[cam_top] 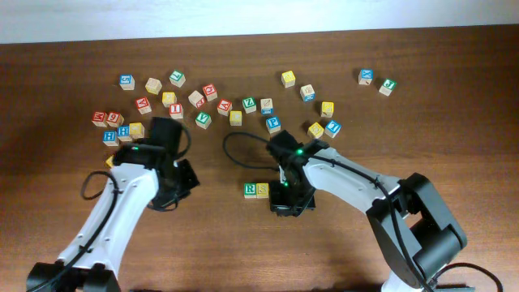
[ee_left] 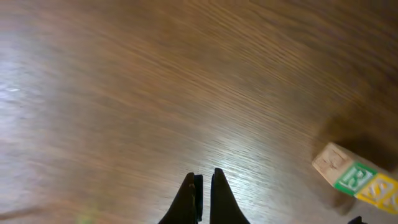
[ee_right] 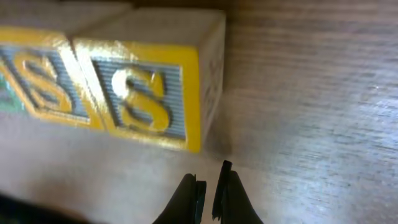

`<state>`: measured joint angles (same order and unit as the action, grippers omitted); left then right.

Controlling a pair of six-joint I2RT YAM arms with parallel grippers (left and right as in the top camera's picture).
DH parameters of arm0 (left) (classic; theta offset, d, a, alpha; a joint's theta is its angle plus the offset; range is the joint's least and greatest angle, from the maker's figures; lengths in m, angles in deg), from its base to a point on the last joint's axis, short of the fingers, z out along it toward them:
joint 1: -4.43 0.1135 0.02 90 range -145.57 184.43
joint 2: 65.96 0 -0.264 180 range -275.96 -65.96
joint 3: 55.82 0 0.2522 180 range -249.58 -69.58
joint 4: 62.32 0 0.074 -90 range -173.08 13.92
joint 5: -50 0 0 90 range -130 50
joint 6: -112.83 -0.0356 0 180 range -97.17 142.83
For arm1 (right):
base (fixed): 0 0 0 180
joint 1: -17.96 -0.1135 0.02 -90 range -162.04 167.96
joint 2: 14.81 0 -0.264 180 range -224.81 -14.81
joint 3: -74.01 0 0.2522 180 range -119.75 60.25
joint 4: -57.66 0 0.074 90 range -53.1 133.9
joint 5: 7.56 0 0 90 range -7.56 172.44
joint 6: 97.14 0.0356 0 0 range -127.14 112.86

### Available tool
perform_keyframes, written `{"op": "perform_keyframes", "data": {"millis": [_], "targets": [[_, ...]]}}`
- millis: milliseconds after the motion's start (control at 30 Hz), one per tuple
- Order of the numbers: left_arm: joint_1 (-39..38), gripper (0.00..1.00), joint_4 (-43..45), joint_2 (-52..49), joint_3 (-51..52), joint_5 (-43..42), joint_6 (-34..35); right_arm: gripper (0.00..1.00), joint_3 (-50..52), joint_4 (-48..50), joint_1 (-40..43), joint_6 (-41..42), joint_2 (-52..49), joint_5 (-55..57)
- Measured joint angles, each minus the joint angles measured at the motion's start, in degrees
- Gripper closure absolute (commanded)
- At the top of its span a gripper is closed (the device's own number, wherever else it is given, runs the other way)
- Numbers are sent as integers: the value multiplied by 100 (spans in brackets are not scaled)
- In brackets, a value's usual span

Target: Spell out RSS

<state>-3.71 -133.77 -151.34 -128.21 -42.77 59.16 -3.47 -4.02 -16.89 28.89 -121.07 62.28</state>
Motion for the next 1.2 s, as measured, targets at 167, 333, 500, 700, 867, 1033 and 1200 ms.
{"op": "perform_keyframes", "data": {"millis": [167,333,500,700,867,1033,1200], "targets": [[234,100,-31,0,0,0,-4,96,4,306,-321,688,0,717],[234,100,-37,0,0,0,-7,96,15,496,-350,874,0,835],[234,100,-39,0,0,0,-9,96,15,560,-350,905,0,835],[234,100,-39,0,0,0,-9,96,15,564,-350,925,0,835],[234,100,-39,0,0,0,-31,96,17,623,-350,929,0,835],[234,100,-39,0,0,0,-33,96,17,656,-350,925,0,835],[234,100,-39,0,0,0,-33,96,17,671,-350,929,0,835]]}}
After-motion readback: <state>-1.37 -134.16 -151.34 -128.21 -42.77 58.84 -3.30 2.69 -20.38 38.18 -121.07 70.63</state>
